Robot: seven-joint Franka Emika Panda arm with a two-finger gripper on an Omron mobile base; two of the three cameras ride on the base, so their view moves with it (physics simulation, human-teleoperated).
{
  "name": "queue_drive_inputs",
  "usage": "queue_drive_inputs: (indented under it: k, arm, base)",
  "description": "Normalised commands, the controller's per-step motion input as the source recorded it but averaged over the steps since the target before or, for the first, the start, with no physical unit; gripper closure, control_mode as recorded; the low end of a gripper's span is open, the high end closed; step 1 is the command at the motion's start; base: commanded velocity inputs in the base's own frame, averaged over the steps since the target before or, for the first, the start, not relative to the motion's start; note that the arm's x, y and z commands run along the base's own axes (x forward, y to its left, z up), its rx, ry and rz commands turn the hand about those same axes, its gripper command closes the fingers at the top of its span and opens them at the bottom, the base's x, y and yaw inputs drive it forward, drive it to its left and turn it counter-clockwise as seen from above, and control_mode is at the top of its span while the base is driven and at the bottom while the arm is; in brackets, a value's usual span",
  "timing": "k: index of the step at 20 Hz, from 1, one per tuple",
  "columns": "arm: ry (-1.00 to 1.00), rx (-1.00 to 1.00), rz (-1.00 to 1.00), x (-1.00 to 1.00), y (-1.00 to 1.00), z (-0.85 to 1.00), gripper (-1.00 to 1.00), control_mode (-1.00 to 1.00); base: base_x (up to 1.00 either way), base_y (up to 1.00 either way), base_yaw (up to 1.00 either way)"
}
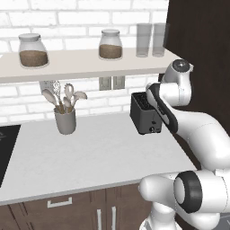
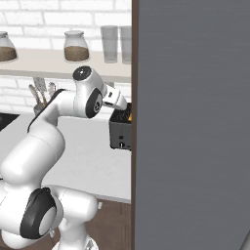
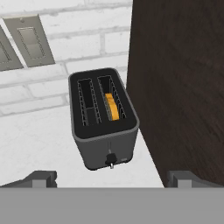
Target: Start the toaster. Once the lever pops up, take the bread to the plate on the dining counter.
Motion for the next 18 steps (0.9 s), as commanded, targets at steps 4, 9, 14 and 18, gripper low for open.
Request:
queue_drive_inputs:
  k: [4, 9, 14, 18]
  arm:
    - [0.0, 0.0, 0.0, 0.0, 0.0, 0.0, -1.0, -1.0]
    - [0.0, 0.0, 0.0, 0.0, 0.0, 0.0, -1.0, -1.0]
    - [0.0, 0.0, 0.0, 0.0, 0.0, 0.0, -1.0, -1.0]
    - [0.0, 0.0, 0.0, 0.0, 0.0, 0.0, -1.0, -1.0]
  base:
    - [0.0, 0.0, 0.0]
    - [0.0, 0.0, 0.0]
    - [0.0, 0.0, 0.0]
    - [0.0, 0.0, 0.0]
